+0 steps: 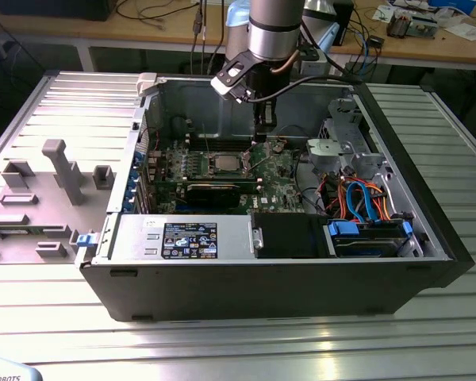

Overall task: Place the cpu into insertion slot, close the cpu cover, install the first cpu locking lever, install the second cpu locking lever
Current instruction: 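Close the cpu cover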

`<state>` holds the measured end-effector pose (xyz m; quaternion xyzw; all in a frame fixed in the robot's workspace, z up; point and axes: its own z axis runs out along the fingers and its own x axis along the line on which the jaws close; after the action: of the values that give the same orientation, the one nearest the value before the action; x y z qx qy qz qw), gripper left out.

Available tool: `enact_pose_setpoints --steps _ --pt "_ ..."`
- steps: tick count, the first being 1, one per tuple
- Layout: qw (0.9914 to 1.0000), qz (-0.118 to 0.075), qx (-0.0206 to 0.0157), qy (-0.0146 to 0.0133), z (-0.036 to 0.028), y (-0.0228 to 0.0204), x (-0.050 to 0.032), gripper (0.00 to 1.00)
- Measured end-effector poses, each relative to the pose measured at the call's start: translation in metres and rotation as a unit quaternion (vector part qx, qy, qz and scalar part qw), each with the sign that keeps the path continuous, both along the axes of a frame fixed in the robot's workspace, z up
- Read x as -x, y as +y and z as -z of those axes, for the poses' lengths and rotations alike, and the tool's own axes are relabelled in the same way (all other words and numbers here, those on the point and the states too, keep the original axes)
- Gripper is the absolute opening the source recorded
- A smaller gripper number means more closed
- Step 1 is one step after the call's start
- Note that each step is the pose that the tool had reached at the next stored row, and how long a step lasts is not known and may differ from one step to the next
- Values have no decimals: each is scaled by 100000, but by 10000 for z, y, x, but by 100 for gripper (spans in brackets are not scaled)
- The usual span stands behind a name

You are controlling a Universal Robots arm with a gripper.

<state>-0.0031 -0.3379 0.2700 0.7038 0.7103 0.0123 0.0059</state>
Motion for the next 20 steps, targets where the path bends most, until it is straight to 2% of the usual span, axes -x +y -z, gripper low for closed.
enact_pose_setpoints --steps 4,8,20 --pt "100000 3 7 4 2 0 -30 11" --pt "100000 3 -6 -1 11 1 -128 11" --pt "100000 -11 0 0 12 1 -146 11"
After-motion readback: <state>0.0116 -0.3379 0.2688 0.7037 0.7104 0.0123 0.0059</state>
